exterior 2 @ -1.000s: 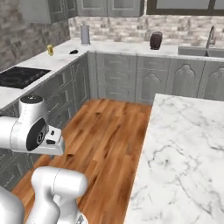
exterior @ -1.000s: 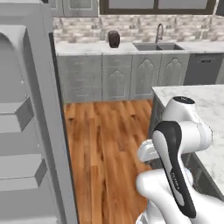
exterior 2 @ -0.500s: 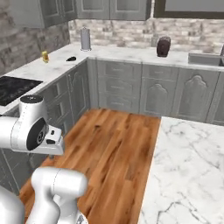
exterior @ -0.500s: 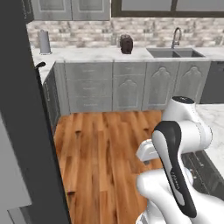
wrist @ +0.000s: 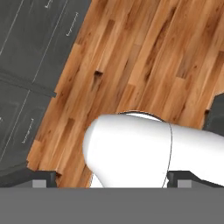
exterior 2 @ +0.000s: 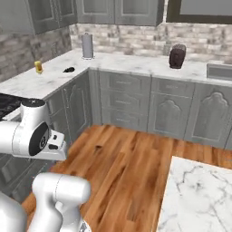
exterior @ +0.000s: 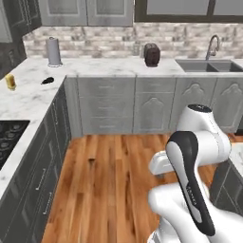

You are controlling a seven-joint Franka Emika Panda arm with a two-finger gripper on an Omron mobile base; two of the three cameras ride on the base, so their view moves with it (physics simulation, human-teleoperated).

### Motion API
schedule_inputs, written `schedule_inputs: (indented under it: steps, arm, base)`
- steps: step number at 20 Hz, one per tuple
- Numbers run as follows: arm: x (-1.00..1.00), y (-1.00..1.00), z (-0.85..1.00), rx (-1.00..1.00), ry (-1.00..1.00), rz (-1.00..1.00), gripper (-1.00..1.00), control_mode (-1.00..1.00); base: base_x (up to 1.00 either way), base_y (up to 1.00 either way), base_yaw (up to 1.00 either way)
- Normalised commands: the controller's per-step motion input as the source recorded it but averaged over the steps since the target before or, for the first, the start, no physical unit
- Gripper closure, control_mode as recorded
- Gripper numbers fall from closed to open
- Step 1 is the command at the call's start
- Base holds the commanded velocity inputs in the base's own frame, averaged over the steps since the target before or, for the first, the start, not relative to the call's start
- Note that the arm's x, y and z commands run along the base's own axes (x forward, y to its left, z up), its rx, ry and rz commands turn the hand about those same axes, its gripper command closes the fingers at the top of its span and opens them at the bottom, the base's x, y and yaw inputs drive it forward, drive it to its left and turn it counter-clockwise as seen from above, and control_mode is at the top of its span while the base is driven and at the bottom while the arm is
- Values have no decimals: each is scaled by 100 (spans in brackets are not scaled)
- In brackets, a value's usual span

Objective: Place the lime and eggplant inside the fridge drawer. Close the drawer after placing the vegetables.

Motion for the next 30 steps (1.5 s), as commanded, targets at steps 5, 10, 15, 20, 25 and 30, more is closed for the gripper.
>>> schedule_inputs:
  steps: [5,10,15,20,25,30]
  arm:
    - [0,0,0,0,0,0,-100,100]
    - [0,0,0,0,0,0,-100,100]
    - [0,0,0,0,0,0,-100,100]
    - [0,0,0,0,0,0,-100,100]
    - [0,0,0,0,0,0,-100,100]
    - [0,0,0,0,0,0,-100,100]
  base:
    - [100,63,16]
    - [100,15,26]
    - [100,-10,39]
    - [100,-21,47]
    - [100,-40,47]
    - [100,-49,43]
